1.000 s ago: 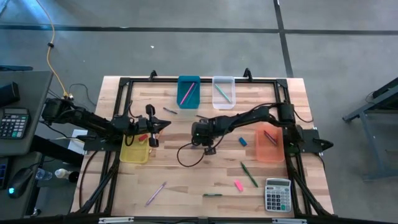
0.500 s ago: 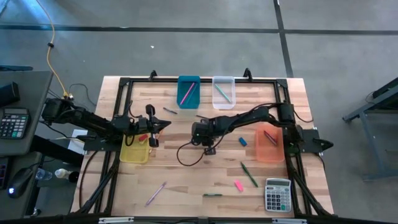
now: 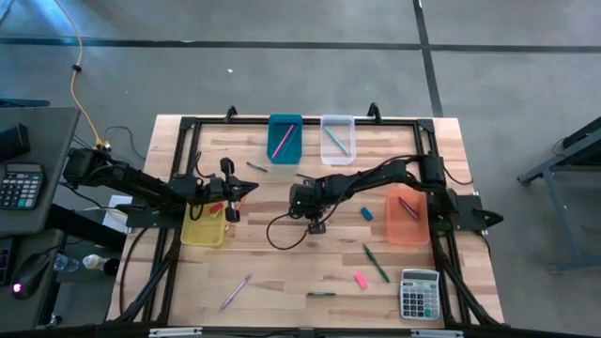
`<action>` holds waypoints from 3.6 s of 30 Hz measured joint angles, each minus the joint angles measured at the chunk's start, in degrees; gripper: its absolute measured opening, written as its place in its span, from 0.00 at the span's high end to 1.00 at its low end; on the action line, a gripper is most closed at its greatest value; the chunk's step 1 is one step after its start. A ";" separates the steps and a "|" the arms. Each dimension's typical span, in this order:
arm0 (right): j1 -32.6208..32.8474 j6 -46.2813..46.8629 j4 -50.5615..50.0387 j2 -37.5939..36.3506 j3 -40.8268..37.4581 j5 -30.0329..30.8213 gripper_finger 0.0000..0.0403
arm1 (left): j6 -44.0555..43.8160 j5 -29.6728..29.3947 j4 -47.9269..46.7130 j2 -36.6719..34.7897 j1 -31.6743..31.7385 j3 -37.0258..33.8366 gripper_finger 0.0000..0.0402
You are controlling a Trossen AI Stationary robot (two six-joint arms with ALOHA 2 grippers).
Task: Sort crayons/erasers/pens/pencils in bins
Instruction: Put the blue ballpen into the white bin, then put the pink eraser into the yellow bin
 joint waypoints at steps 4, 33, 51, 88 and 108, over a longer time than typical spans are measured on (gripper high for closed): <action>0.00 0.18 -0.09 -0.07 0.06 0.09 0.97 | 0.03 -0.20 0.01 0.00 0.00 0.00 1.00; -9.13 11.32 -39.74 -10.39 20.78 17.77 0.96 | 1.09 -1.01 -0.02 -0.02 0.02 0.04 1.00; -35.05 22.01 -10.45 -13.77 1.79 7.28 0.96 | 1.05 -1.70 0.04 -0.02 0.00 0.04 1.00; -36.89 22.22 -1.72 -10.51 -3.37 5.08 0.72 | 0.92 -2.97 -0.39 -0.02 0.02 0.02 1.00; -14.50 11.99 33.15 -54.28 -41.34 7.80 0.99 | 0.71 -4.02 -0.61 0.02 0.02 0.02 1.00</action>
